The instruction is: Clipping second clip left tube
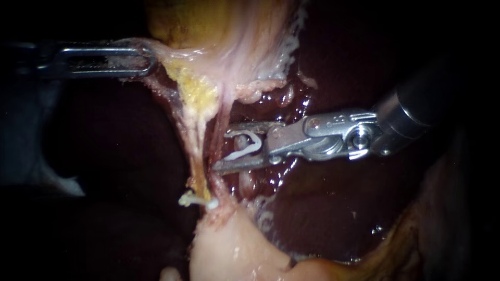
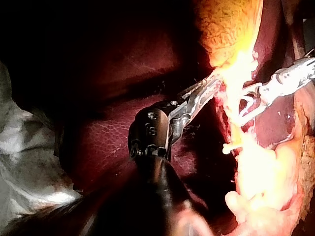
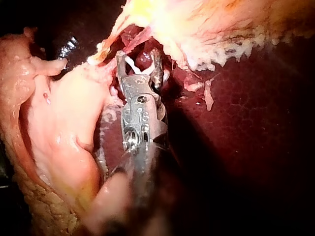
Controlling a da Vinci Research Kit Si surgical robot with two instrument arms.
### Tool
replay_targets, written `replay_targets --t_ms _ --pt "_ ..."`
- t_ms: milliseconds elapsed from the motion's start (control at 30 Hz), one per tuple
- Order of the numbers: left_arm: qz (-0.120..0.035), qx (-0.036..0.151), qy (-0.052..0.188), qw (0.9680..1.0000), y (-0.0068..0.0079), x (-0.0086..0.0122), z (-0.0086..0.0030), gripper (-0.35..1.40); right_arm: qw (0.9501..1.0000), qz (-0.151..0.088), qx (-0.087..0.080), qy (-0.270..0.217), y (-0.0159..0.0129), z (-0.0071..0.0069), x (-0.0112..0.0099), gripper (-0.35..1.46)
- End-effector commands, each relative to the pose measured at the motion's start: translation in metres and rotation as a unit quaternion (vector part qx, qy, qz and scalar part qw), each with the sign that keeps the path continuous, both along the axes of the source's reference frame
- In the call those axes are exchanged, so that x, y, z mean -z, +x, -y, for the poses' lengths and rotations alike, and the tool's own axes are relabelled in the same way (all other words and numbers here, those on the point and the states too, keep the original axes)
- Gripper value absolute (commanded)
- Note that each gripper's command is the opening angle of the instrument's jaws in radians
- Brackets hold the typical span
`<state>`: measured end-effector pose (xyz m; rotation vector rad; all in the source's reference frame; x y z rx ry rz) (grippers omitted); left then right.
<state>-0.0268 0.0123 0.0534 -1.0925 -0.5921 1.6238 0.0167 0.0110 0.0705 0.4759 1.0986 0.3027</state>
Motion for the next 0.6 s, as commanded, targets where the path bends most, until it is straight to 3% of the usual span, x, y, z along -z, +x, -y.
replay_targets --t_ms 33,267,600 --pt "0.0 0.0 0.0 1.0 0.0 0.0 0.0 -0.35 1.0 0.0 0.0 0.0 -0.0001 0.0 0.0 0.43" --pt "0.0 0.0 0.0 1.0 0.0 0.0 0.0 -0.35 1.0 0.0 0.0 0.0 -0.0014 -0.0001 0.0005 0.46" --pt "0.0 0.0 0.0 1.0 0.0 0.0 0.0 -0.35 1.0 -0.004 0.002 0.001 -0.0063 -0.0003 0.0023 0.49"
